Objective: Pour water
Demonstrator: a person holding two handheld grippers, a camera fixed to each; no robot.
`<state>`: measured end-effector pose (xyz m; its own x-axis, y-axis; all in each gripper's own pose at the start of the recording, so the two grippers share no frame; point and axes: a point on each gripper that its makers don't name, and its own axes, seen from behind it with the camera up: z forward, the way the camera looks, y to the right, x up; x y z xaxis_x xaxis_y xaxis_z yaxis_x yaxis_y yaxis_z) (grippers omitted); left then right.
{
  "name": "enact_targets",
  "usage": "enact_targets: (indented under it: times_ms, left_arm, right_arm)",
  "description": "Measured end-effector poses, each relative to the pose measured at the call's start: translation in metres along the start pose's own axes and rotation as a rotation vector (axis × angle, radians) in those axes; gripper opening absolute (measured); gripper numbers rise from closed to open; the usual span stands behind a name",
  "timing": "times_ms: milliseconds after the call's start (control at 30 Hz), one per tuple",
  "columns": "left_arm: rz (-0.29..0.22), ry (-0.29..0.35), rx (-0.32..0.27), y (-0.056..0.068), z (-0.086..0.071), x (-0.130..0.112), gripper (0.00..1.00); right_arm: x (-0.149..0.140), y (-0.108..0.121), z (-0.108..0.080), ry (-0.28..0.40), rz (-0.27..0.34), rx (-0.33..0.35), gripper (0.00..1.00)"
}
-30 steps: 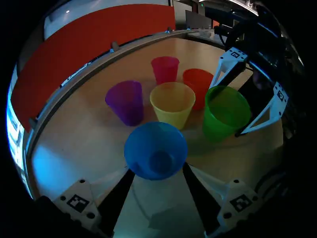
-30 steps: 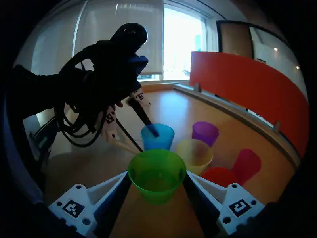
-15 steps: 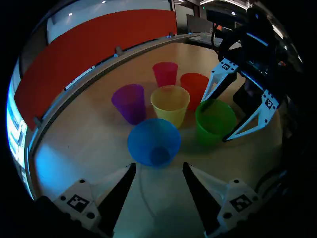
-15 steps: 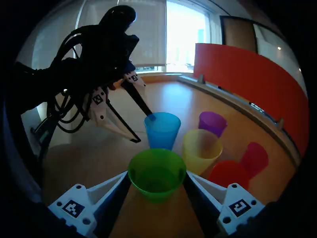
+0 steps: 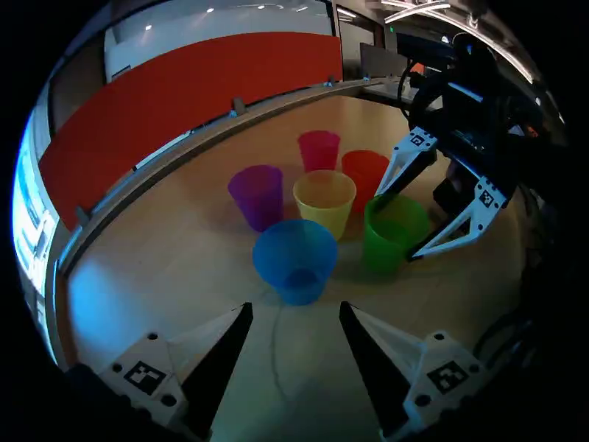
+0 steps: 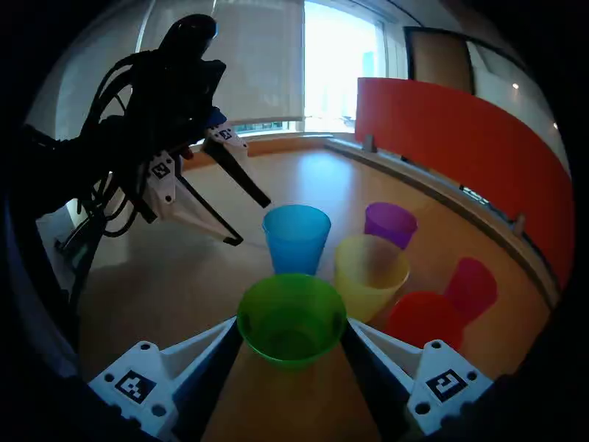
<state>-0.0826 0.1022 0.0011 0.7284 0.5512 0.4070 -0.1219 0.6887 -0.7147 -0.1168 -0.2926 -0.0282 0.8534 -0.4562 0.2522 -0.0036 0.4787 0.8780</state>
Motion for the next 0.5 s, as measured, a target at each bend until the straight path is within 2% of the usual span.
enact_targets:
  times_ms: [500]
  left_arm:
    - [-0.062, 0.046, 0.032, -0.004, -0.015, -0.006, 0.87]
  right_arm:
    - [-0.013, 0.003, -0.014, -0.02, 0.009, -0.028, 0.96]
